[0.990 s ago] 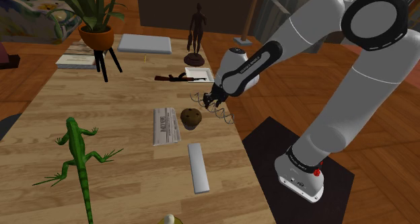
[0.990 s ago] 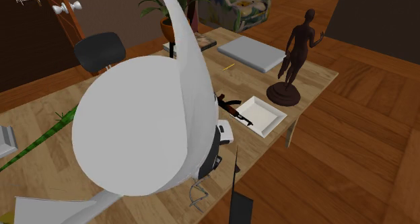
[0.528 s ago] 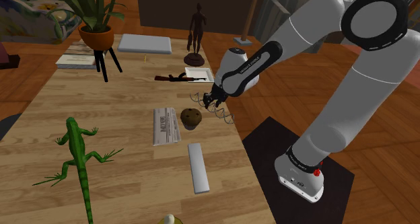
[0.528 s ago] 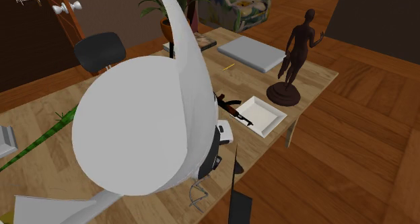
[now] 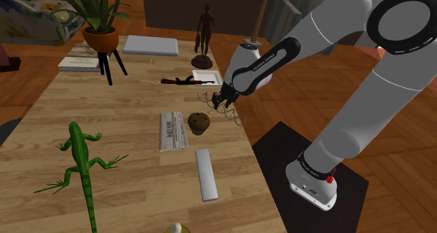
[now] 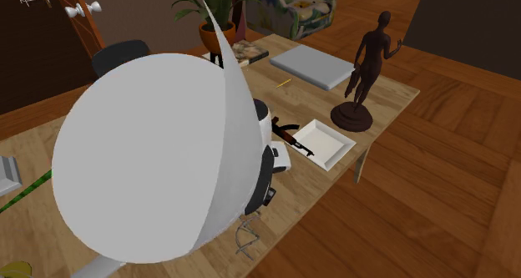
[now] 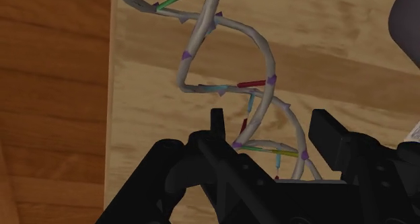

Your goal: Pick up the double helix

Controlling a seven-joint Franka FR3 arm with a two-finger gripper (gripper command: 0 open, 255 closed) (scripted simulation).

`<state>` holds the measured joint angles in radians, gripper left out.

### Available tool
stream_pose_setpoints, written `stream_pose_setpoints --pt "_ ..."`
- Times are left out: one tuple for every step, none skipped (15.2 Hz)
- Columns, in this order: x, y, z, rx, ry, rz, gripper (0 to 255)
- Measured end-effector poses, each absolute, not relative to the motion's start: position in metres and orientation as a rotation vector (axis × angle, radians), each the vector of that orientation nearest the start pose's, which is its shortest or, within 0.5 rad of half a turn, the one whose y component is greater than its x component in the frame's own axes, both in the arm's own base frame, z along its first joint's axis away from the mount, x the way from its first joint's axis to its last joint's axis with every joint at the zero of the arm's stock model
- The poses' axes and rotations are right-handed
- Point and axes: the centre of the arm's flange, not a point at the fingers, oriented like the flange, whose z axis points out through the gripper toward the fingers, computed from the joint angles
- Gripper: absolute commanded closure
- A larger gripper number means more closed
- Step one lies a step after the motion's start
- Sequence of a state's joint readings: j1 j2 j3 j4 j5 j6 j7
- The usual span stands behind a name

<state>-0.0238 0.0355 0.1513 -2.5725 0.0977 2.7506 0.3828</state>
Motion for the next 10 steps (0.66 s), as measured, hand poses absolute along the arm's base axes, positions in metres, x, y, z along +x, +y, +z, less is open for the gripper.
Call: stream_pose_setpoints --pt "0.458 0.055 0.270 -3.007 0.522 -0.192 255" --pt "0.457 0.056 0.274 -3.007 0.522 -0.192 255" --pt "0.459 0.056 0.281 -3.008 0.521 -0.192 255" --pt "0.459 0.055 0.285 -3.007 0.522 -0.192 255" --pt "0.458 0.055 0.290 -3.007 0.522 -0.192 255" --pt "0.459 0.054 0.296 -3.007 0.522 -0.192 255" --pt "0.459 0.055 0.301 -3.007 0.522 -0.192 255" --pt "0.458 0.056 0.307 -3.007 0.522 -0.192 255" --pt "0.457 0.055 0.312 -3.007 0.521 -0.192 255" --pt "0.458 0.056 0.315 -3.007 0.521 -0.192 255"
